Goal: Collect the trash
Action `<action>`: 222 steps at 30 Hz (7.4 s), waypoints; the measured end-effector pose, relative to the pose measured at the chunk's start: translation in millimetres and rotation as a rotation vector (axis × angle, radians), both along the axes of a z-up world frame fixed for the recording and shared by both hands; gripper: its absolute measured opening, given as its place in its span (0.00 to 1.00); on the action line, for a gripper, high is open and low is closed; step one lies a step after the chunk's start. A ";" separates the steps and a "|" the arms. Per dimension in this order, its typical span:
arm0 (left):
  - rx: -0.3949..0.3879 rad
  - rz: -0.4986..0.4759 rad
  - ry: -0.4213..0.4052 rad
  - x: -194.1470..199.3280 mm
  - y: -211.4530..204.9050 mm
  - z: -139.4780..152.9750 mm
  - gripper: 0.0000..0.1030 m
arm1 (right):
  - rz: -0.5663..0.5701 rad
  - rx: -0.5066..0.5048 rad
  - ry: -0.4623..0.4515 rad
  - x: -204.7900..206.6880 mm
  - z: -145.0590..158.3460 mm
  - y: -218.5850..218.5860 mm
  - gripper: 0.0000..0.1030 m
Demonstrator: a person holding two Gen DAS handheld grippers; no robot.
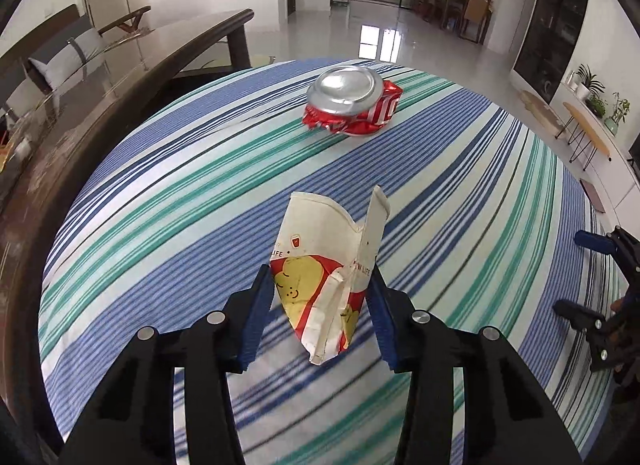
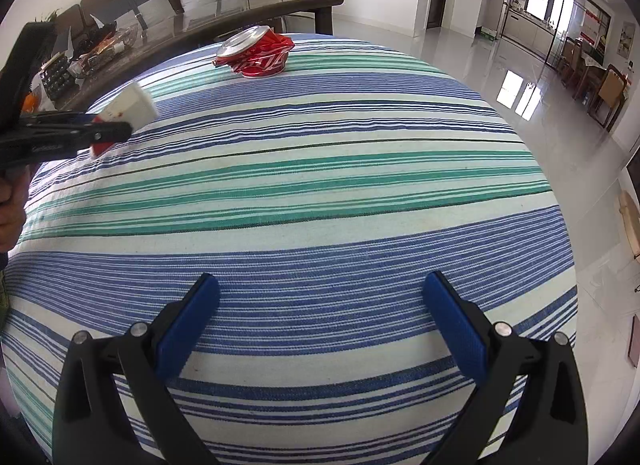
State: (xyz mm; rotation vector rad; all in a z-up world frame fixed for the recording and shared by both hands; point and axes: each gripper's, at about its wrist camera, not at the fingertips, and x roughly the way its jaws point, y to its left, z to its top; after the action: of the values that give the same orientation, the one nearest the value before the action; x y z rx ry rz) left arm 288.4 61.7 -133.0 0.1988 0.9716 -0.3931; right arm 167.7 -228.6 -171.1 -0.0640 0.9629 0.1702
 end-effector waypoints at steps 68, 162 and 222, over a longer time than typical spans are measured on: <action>0.007 0.089 -0.021 -59.9 31.9 -23.7 0.95 | 0.194 0.134 -0.129 49.5 48.6 26.4 0.49; -0.074 -0.485 0.205 -128.1 -481.4 -67.3 0.56 | -0.791 0.599 0.088 -103.4 -92.6 -400.8 0.80; -0.026 -0.354 -0.097 -253.4 -368.8 58.5 0.95 | -0.693 0.031 -0.095 -270.2 82.0 -238.9 0.95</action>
State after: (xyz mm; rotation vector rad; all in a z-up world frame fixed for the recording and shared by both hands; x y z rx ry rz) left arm 35.0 -307.2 -74.5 0.3647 0.8354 -0.7138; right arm -102.5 -467.5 -89.1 0.2870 0.8391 -0.4528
